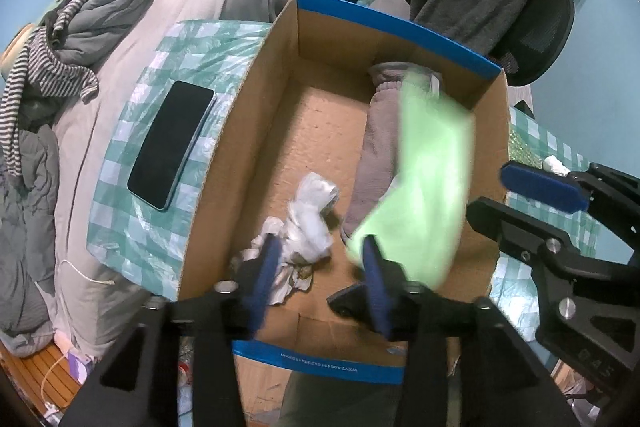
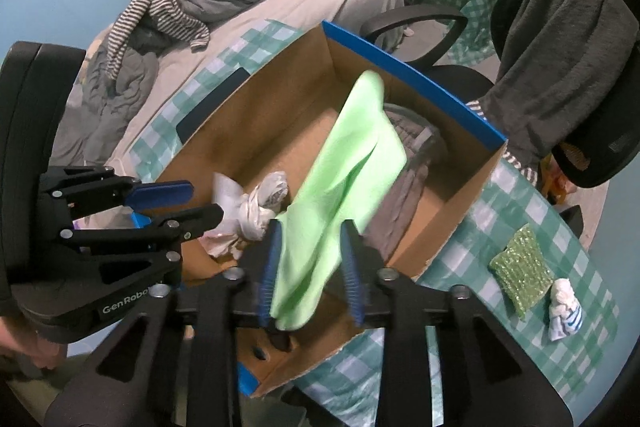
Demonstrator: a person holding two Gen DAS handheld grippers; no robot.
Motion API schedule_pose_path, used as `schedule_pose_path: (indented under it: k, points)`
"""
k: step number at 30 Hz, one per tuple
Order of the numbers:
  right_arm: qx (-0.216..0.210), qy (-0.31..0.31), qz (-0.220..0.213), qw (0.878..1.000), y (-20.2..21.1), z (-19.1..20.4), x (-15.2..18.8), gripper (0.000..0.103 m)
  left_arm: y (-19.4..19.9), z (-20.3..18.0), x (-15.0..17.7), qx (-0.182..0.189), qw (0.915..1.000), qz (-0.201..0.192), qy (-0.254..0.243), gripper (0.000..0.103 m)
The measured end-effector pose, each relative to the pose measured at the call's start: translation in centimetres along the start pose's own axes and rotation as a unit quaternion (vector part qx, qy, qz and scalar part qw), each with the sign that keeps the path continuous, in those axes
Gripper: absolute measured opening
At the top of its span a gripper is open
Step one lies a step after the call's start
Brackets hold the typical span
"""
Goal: Organize soft objects
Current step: 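Open both tools to drop the cloth and white item into the box, then move both tools back over the table toward the pad and striped bundle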
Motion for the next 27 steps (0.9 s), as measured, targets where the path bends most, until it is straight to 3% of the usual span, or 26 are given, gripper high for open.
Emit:
schedule_pose_path:
  k: [3,27]
  points:
    - [0.016,-0.002,-0.008,1.0,0.4,-0.4,0.0,0.059,0.1,-0.1,0.1,-0.002,1.0,-0.001,-0.002,0.047]
    - [0.054,-0.058,-0.024,0.997,3.6,-5.7,2.1,0.06,2.1,-5.1,0.4,0.01,0.9993,-0.012,-0.033,0.047]
Point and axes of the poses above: each gripper's, at about its wrist camera, not at the fingertips, and y roughly against the way its jaws point, z to its left, x to its underside, the point moved 10 cm from there along -y, roughly the way its jaws point, and after that the axes turned 3 degrees about x, right-handed, at the moved point
